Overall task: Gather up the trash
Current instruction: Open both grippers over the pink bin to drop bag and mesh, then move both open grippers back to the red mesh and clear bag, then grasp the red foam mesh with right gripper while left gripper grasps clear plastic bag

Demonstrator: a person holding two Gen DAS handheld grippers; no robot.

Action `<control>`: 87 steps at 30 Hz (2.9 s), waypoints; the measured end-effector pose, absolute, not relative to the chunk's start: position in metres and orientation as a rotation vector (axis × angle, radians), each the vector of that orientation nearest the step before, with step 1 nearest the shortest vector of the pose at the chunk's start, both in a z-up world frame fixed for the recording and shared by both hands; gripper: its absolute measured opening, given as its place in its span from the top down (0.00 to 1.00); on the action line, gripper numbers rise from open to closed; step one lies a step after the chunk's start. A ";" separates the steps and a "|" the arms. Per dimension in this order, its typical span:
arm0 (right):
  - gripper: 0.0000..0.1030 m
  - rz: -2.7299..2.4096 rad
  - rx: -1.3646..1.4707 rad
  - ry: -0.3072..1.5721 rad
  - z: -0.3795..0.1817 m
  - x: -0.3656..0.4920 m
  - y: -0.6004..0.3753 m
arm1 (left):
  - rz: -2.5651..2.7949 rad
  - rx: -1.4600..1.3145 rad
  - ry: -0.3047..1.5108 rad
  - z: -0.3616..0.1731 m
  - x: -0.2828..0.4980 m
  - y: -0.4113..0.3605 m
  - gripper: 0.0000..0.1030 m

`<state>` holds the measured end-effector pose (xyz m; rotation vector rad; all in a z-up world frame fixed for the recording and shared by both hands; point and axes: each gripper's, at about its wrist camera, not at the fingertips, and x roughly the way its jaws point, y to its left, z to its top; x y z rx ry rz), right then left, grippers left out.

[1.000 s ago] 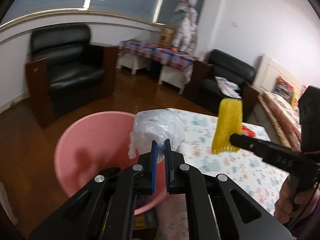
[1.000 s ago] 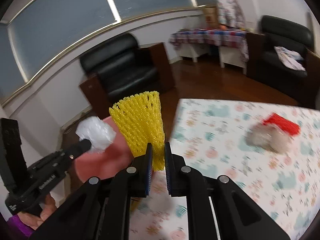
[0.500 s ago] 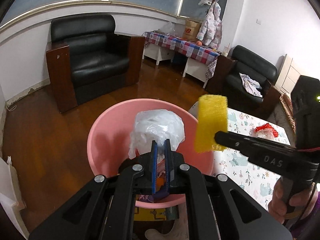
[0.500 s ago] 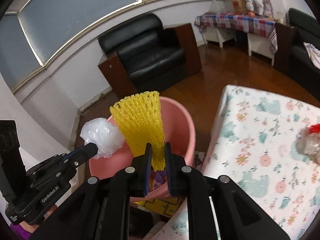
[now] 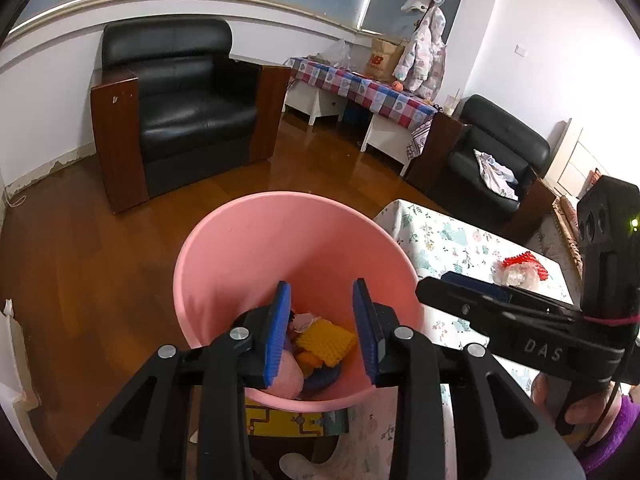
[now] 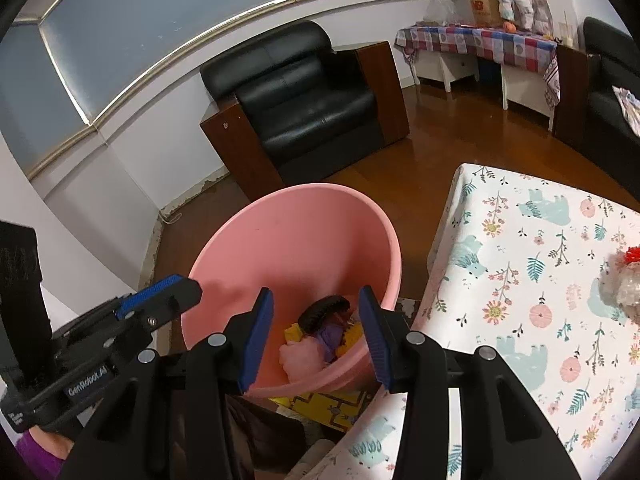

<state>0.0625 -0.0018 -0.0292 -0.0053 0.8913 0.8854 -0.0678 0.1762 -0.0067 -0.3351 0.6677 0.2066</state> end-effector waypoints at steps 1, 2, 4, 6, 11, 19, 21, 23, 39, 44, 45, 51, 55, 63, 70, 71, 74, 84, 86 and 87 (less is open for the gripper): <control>0.57 0.885 -0.008 0.889 -0.029 0.060 -0.003 | 0.207 -0.330 0.663 -0.006 -0.068 0.174 0.69; 0.57 0.886 -0.009 0.887 -0.029 0.057 -0.005 | 0.206 -0.328 0.662 -0.007 -0.068 0.174 0.69; 0.57 0.888 -0.007 0.885 -0.029 0.053 -0.009 | 0.210 -0.323 0.661 -0.007 -0.069 0.171 0.69; 0.57 0.888 -0.005 0.885 -0.029 0.050 -0.013 | 0.215 -0.332 0.666 -0.008 -0.069 0.170 0.69; 0.57 0.884 0.008 0.885 -0.029 0.043 -0.030 | 0.208 -0.356 0.673 -0.010 -0.075 0.170 0.69; 0.57 0.851 0.030 0.878 -0.027 0.033 -0.063 | 0.196 -0.329 0.653 -0.003 -0.080 0.157 0.69; 0.57 0.841 0.043 0.879 -0.027 0.033 -0.072 | 0.193 -0.324 0.651 -0.002 -0.079 0.154 0.69; 0.57 0.829 0.056 0.880 -0.027 0.033 -0.081 | 0.187 -0.318 0.649 -0.001 -0.079 0.150 0.69; 0.57 0.670 0.179 0.879 -0.036 0.053 -0.176 | 0.070 -0.256 0.660 0.003 -0.060 0.101 0.69; 0.57 0.595 0.234 0.867 -0.038 0.068 -0.221 | 0.019 -0.245 0.688 -0.003 -0.044 0.078 0.69; 0.57 0.575 0.242 0.860 -0.037 0.071 -0.232 | 0.010 -0.241 0.694 -0.004 -0.040 0.073 0.69; 0.57 0.477 0.270 0.807 -0.029 0.088 -0.285 | -0.050 -0.208 0.710 -0.005 -0.021 0.039 0.69; 0.57 0.434 0.255 0.779 -0.022 0.107 -0.309 | -0.072 -0.182 0.720 -0.005 -0.012 0.018 0.69; 0.57 0.451 0.211 0.758 -0.019 0.159 -0.320 | -0.068 -0.143 0.744 -0.009 0.005 -0.012 0.69; 0.44 0.522 0.188 0.786 -0.033 0.206 -0.309 | -0.063 -0.154 0.737 -0.010 0.023 -0.033 0.69; 0.43 0.529 0.178 0.794 -0.036 0.211 -0.307 | -0.065 -0.162 0.743 -0.012 0.028 -0.037 0.69; 0.42 0.549 0.142 0.840 -0.049 0.226 -0.300 | -0.069 -0.159 0.755 -0.016 0.033 -0.046 0.69; 0.93 0.654 0.296 0.948 -0.070 0.207 -0.306 | -0.070 -0.163 0.798 -0.031 0.050 -0.059 0.69; 0.93 0.650 0.338 0.937 -0.068 0.192 -0.315 | -0.079 -0.162 0.800 -0.032 0.053 -0.061 0.69; 0.93 0.647 0.366 0.936 -0.067 0.183 -0.320 | -0.083 -0.161 0.800 -0.033 0.053 -0.062 0.69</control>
